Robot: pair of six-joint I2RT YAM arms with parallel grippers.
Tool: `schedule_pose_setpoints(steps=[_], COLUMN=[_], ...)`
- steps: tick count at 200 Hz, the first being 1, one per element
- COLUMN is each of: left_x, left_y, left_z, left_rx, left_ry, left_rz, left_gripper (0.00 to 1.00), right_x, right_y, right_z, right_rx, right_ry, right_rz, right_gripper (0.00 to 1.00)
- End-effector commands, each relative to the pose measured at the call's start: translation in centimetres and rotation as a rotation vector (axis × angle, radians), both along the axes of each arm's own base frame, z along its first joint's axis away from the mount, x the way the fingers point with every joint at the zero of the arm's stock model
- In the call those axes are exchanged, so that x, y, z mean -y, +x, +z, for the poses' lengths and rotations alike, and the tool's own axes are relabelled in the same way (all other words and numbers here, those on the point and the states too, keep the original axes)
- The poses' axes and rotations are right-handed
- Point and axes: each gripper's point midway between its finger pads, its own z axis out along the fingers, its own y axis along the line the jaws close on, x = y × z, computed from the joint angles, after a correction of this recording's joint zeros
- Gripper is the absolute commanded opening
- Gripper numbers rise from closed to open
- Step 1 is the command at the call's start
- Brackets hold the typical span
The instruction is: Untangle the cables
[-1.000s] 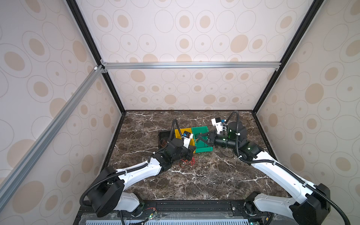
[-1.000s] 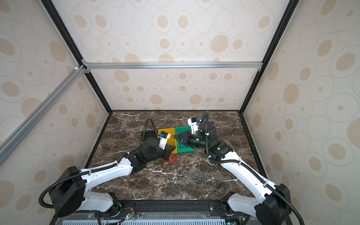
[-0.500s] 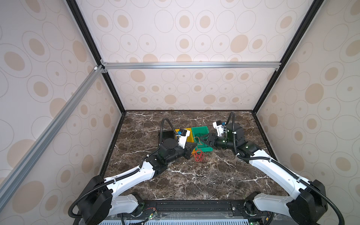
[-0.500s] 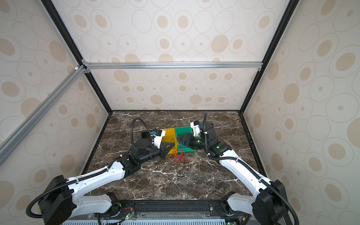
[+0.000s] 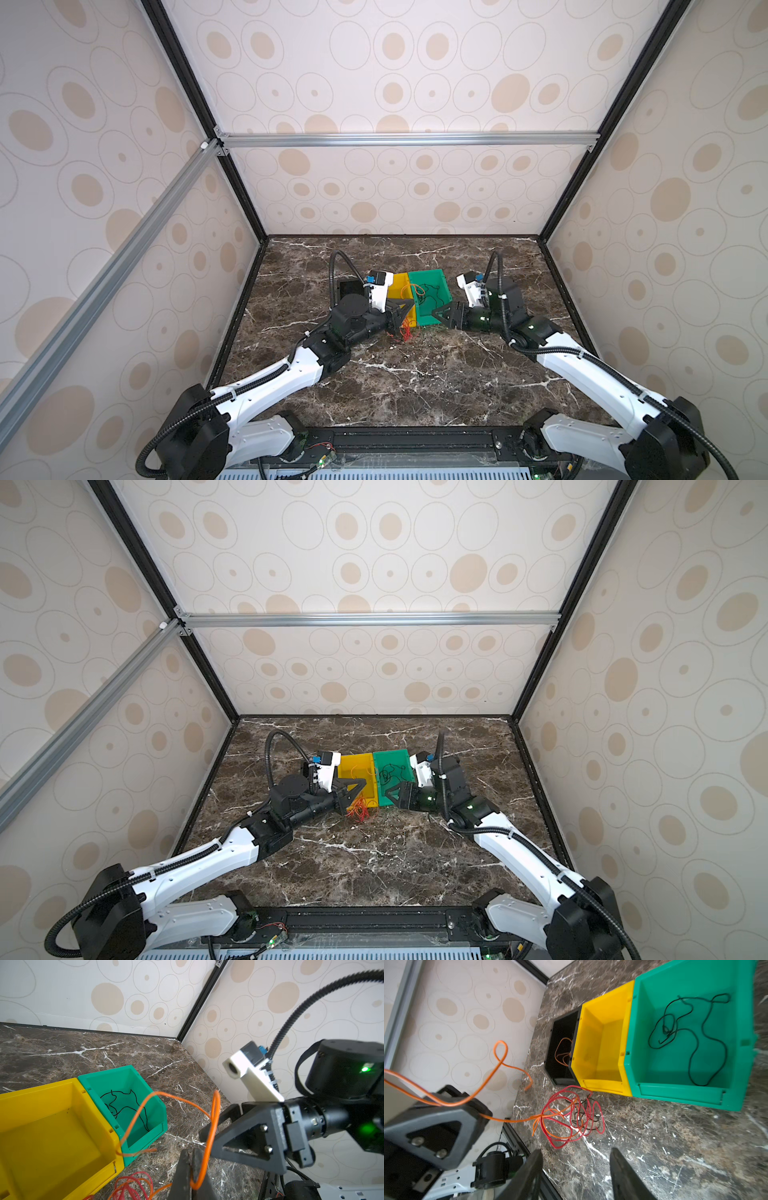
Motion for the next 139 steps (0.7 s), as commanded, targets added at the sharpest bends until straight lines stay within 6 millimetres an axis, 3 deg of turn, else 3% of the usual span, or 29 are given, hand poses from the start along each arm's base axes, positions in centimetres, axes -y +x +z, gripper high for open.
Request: schedule_pose_setpoints(steps=[1, 49, 89, 113, 139], left_x=[-0.8, -0.8, -0.7, -0.8, -1.1], left_y=[1.0, 1.3, 1.2, 1.2, 1.4], left_z=[3.5, 3.6, 4.3, 4.7, 4.6], left_rx=[0.029, 0.019, 0.023, 0.025, 0.018], left_ry=[-0.059, -0.067, -0.088, -0.104, -0.100], left_rz=[0.069, 0.084, 0.075, 0.079, 0.099], left_gripper=[0.00, 0.00, 0.00, 0.00, 0.00], right_x=[-3.1, -5.6, -6.2, -6.9, -7.5], right_y=[-2.1, -1.9, -0.5, 0.2, 0.1], right_z=[1.6, -0.3, -1.0, -1.2, -0.5], right_rx=[0.136, 0.212, 0.280, 0.281, 0.288], right_ry=[0.039, -0.010, -0.065, -0.059, -0.024], right_rz=[0.172, 0.216, 0.217, 0.226, 0.238], right_gripper=[0.56, 0.57, 0.51, 0.40, 0.37])
